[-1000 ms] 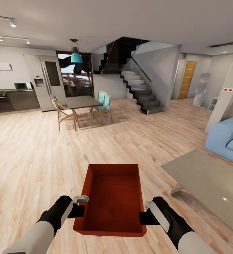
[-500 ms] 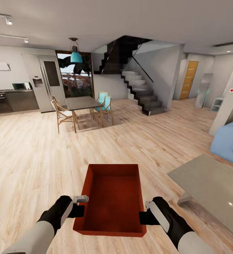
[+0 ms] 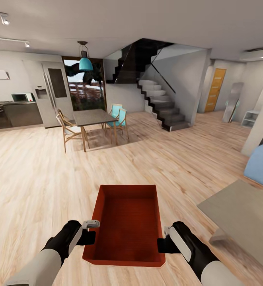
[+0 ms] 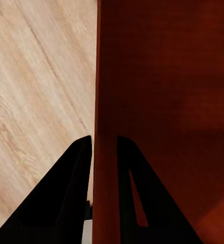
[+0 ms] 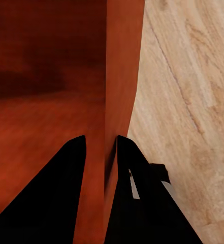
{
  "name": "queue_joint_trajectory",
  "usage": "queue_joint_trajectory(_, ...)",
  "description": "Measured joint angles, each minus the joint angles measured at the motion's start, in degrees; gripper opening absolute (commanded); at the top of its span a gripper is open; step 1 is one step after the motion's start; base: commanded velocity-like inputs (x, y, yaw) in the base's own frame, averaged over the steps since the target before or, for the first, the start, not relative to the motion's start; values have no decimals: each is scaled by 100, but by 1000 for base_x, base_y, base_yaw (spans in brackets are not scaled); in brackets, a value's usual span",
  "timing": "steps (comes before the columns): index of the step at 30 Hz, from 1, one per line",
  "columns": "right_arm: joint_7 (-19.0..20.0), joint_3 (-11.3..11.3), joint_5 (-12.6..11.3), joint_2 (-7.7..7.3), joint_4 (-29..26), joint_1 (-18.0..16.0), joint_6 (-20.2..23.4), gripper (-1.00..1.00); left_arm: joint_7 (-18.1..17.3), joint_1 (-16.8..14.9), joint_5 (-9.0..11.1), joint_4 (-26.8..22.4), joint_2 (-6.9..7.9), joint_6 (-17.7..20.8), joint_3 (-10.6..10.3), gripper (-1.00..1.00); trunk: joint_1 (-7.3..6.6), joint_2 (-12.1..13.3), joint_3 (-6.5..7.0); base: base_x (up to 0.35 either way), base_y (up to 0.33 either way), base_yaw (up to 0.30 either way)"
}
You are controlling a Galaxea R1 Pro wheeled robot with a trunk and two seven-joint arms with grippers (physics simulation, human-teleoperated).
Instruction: Move the two storage containers from the living room to the garage. In the garage, place one container on the floor and stack the other container on top of it (either order is fine).
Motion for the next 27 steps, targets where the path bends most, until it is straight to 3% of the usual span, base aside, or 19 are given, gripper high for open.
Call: queue_joint_trajectory(27,-5,2,-7,0,0,0,-1,-100,-2,1,-3,0,0,-1,1,-100,0,0,0,320,93,0)
